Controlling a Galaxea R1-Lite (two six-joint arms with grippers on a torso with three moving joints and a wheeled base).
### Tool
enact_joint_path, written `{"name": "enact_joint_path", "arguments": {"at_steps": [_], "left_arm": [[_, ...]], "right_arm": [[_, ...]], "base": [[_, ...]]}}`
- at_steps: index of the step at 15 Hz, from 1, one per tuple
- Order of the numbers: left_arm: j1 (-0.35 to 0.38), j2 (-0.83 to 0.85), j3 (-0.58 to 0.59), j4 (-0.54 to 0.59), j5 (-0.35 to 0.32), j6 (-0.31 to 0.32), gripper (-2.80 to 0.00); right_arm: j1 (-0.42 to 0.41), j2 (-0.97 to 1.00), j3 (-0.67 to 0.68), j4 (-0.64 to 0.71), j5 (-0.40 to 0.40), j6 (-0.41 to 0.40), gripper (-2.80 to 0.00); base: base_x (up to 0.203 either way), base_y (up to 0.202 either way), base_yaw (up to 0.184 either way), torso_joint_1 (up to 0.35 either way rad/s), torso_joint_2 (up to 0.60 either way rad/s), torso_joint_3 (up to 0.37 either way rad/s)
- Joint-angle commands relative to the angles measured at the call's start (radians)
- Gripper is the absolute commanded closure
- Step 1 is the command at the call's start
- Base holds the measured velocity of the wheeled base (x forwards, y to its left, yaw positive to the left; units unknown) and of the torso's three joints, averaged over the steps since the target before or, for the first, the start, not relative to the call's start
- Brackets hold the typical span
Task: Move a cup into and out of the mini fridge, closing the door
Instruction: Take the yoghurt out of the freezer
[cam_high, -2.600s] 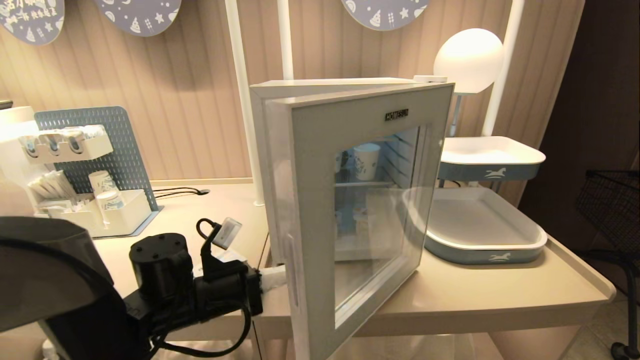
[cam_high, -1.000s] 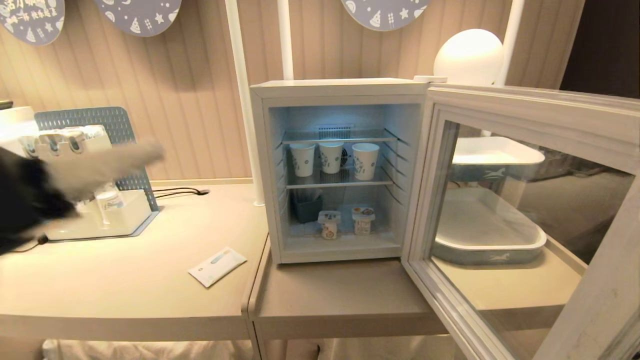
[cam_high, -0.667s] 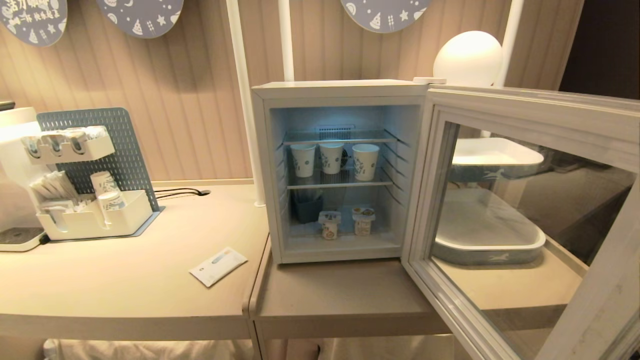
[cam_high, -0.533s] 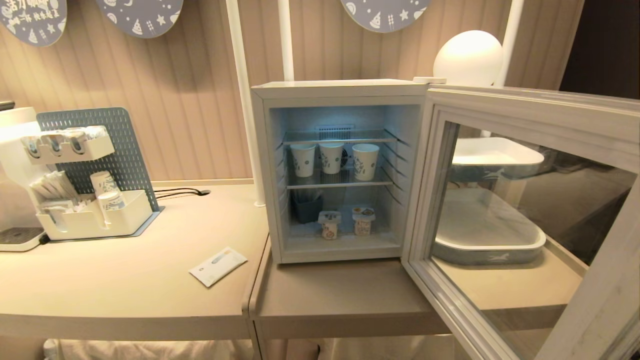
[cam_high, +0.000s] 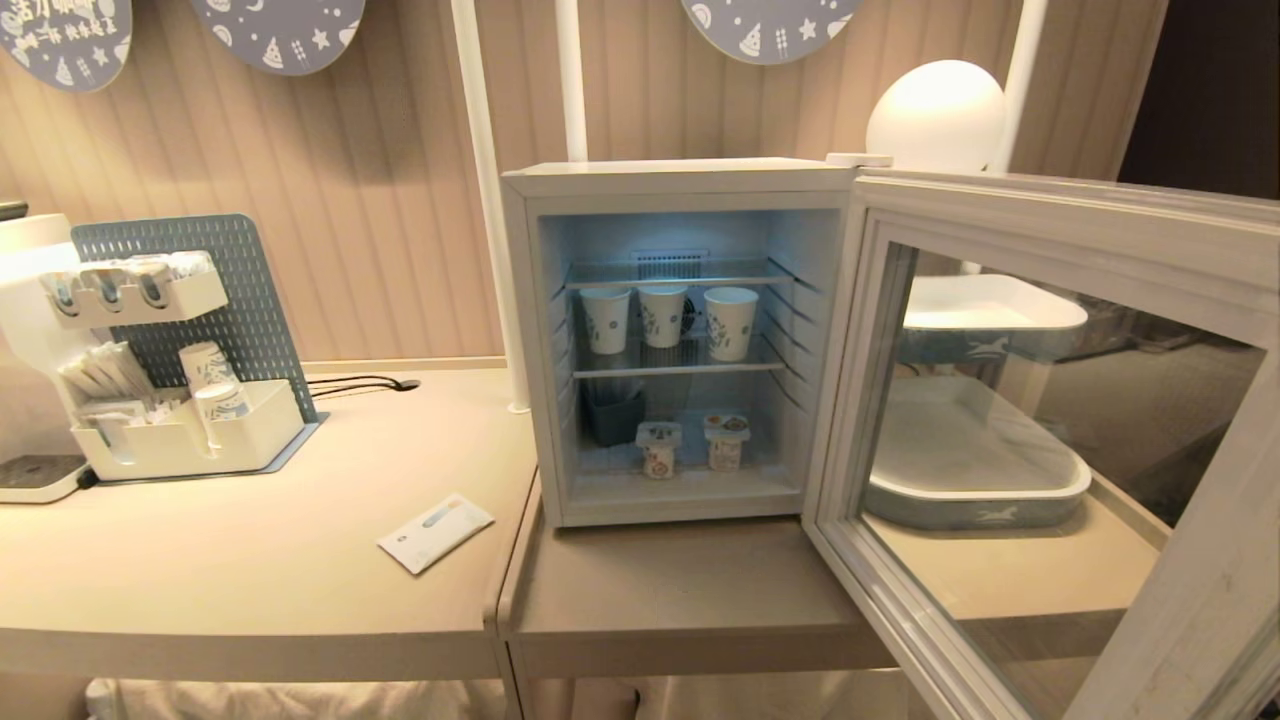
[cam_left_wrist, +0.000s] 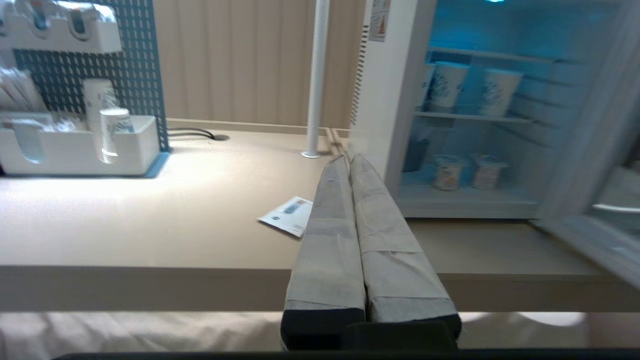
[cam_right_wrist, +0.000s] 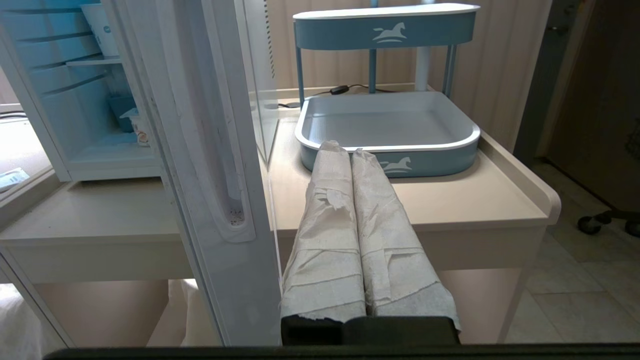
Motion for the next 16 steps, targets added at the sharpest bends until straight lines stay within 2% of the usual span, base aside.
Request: {"name": "enact_joint_path", "arguments": {"at_steps": [1, 2, 3, 7, 14, 16], "left_arm": [[0.000, -0.040, 0.224, -0.283, 0.009, 0.043, 0.00], [-0.001, -0.049, 0.283, -0.308, 0.022, 0.068, 0.00], [-0.002, -0.056, 0.302, -0.329, 0.033, 0.064, 0.00], [-0.002, -0.056, 0.302, -0.331, 0.033, 0.059, 0.00], [-0.002, -0.056, 0.302, -0.331, 0.035, 0.057, 0.00], [-0.002, -0.056, 0.302, -0.337, 0.035, 0.064, 0.00]], "right_arm": [[0.000, 0.001, 0.035, -0.001, 0.001, -0.002, 0.00], [0.000, 0.002, 0.035, -0.001, 0.001, 0.000, 0.00], [0.000, 0.001, 0.035, -0.001, 0.001, 0.000, 0.00], [0.000, 0.002, 0.035, -0.001, 0.001, 0.006, 0.00], [0.000, 0.002, 0.035, -0.001, 0.001, 0.006, 0.00], [0.000, 0.002, 0.035, -0.001, 0.001, 0.006, 0.00]], "base": [[0.000, 0.000, 0.000, 0.000, 0.00, 0.000], [0.000, 0.000, 0.000, 0.000, 0.00, 0.000], [0.000, 0.000, 0.000, 0.000, 0.00, 0.000], [0.000, 0.000, 0.000, 0.000, 0.00, 0.000], [-0.175, 0.000, 0.001, 0.005, 0.00, 0.001], [-0.064, 0.000, -0.003, 0.001, 0.00, 0.006]]}}
